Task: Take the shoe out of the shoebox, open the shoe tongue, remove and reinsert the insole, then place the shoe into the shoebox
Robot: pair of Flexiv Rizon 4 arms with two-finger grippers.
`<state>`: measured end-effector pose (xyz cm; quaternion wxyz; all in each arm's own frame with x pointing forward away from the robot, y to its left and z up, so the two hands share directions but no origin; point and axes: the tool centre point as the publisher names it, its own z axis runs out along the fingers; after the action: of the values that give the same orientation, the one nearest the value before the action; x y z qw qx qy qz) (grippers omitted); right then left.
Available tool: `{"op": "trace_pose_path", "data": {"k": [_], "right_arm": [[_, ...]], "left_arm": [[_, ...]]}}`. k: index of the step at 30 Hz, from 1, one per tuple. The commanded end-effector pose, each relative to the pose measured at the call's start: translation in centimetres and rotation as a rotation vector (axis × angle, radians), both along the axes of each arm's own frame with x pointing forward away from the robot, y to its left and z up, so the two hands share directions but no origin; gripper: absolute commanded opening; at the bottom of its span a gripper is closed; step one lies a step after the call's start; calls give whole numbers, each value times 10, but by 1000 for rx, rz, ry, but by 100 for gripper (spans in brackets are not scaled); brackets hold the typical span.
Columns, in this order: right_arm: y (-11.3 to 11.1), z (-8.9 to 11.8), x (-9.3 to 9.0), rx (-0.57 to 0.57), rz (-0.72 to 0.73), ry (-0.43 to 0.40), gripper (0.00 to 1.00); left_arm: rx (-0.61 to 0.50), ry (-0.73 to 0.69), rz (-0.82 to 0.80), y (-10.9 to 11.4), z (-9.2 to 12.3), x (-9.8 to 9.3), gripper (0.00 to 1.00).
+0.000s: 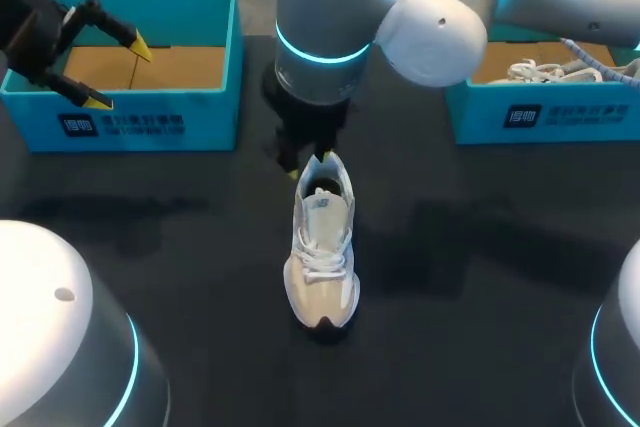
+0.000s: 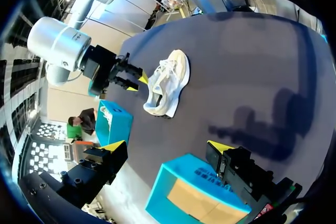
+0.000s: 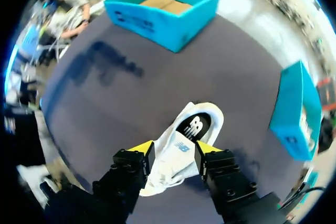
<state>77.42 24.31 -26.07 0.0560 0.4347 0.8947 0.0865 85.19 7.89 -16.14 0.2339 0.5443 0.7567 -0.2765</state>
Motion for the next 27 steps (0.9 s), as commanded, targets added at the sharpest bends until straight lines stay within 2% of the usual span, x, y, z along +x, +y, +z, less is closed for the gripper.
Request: {"op": "trace_pose_path", "data": {"k": [1,9,16,21,27], "right_arm": [[2,3,0,-101,227,-38,100],[2,3,0,-101,227,-38,100],[2,3,0,-101,227,-38,100],[-13,2,21,-105,312,-86,100],[-22,-13,43,-126,448,-74,100]], "left_arm": [[6,3,1,-2,1,2,100],[2,9,-12,-14,-4,4,100],[2,17,-9,-10,-7,5,100],[8,14,-5,-9,-2,7,100],[8,14,-5,-9,-2,7,100]]}}
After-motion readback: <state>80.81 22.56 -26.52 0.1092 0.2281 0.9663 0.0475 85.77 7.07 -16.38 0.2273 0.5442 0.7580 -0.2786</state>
